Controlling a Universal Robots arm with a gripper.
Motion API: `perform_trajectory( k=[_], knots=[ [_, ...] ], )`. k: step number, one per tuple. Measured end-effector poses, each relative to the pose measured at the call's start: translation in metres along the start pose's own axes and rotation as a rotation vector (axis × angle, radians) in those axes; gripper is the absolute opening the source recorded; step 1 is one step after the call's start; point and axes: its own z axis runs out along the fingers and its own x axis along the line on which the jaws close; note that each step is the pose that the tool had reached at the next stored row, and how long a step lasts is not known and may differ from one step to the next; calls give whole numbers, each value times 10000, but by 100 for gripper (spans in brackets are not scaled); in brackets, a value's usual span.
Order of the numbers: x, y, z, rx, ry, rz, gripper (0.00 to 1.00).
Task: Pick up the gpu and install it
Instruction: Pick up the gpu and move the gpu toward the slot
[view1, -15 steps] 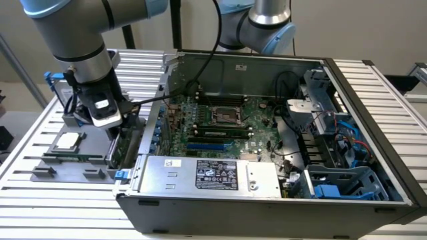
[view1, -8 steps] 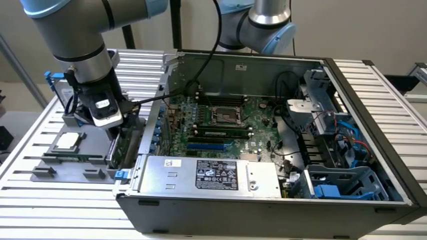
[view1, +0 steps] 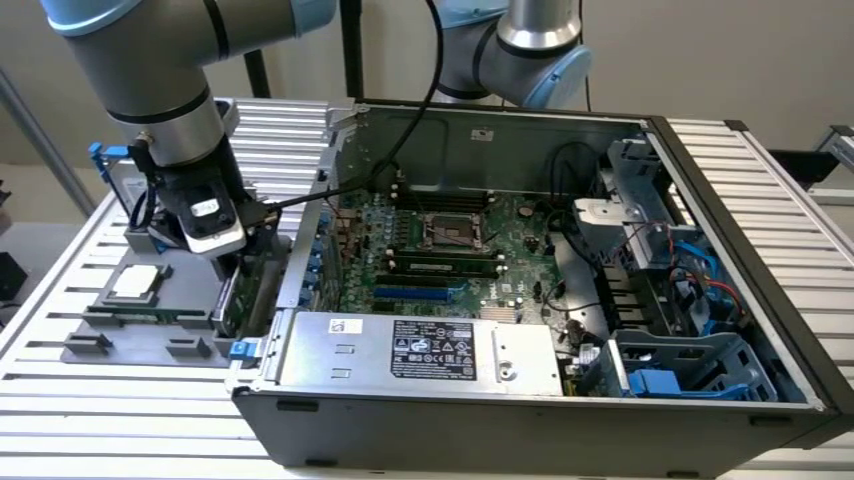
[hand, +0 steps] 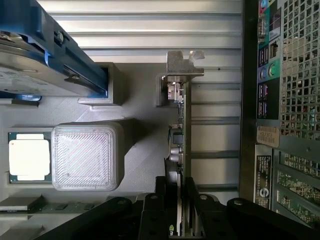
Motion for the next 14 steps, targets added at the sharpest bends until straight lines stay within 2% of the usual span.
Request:
perform_trajectory(
  k=[6, 14],
  knots=[
    [-1, 1, -33, -4, -1, 0, 0],
    [-5, 7, -211, -29, 0, 1, 0]
  ],
)
